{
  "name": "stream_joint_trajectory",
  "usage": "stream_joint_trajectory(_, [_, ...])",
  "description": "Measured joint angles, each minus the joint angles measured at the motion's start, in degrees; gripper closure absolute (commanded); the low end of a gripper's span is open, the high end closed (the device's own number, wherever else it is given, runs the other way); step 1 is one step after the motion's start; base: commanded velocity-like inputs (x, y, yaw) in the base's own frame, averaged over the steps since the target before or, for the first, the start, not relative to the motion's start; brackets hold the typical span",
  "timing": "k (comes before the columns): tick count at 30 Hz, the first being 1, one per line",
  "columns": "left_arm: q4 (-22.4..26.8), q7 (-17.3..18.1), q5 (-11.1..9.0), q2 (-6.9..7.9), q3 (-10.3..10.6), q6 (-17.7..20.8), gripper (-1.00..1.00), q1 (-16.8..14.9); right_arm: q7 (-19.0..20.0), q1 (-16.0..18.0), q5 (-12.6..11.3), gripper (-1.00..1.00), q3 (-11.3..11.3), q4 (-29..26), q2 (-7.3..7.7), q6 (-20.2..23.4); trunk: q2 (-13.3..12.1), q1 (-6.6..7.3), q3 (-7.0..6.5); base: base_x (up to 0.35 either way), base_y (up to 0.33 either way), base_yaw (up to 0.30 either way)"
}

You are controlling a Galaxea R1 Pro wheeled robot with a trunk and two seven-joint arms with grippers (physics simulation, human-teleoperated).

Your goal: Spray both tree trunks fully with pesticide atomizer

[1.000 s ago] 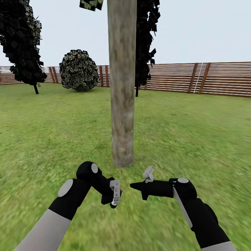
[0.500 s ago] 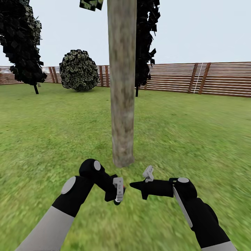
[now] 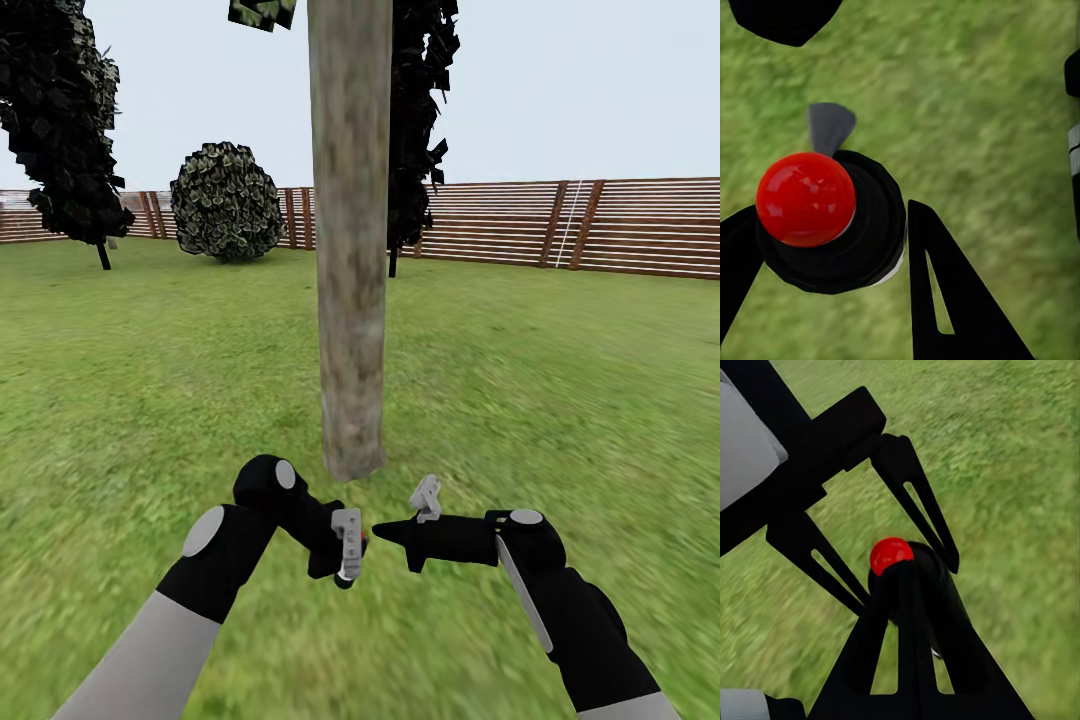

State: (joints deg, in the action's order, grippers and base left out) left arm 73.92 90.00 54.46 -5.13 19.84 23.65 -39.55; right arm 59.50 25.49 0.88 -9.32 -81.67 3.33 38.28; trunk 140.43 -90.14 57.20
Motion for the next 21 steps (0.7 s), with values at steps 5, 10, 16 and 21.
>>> stream_joint_trajectory(5, [0.00,0.00,-0.04,-0.11,0.10,0.00,1.00,0.00,0.00,0.00,0.00,1.00,-0.01,0.01,0.01,0.01,0.00,0.00,0.00,0.000,0.000,0.000])
stream_joint_trajectory(10, [0.00,0.00,-0.03,-0.38,0.11,0.00,1.00,-0.01,0.02,0.00,0.00,1.00,-0.01,-0.02,0.01,0.02,0.00,0.00,0.00,0.000,0.000,0.000])
stream_joint_trajectory(16, [0.00,0.00,0.00,-1.32,0.11,0.00,1.00,-0.04,0.01,0.00,0.00,1.00,-0.02,0.00,0.01,0.00,0.00,0.00,0.00,0.000,0.000,0.000])
stream_joint_trajectory(21, [0.00,0.00,-0.02,-1.53,0.10,0.00,1.00,-0.09,0.03,0.00,0.00,1.00,-0.02,-0.02,0.01,-0.01,0.00,0.00,0.00,0.000,0.000,0.000])
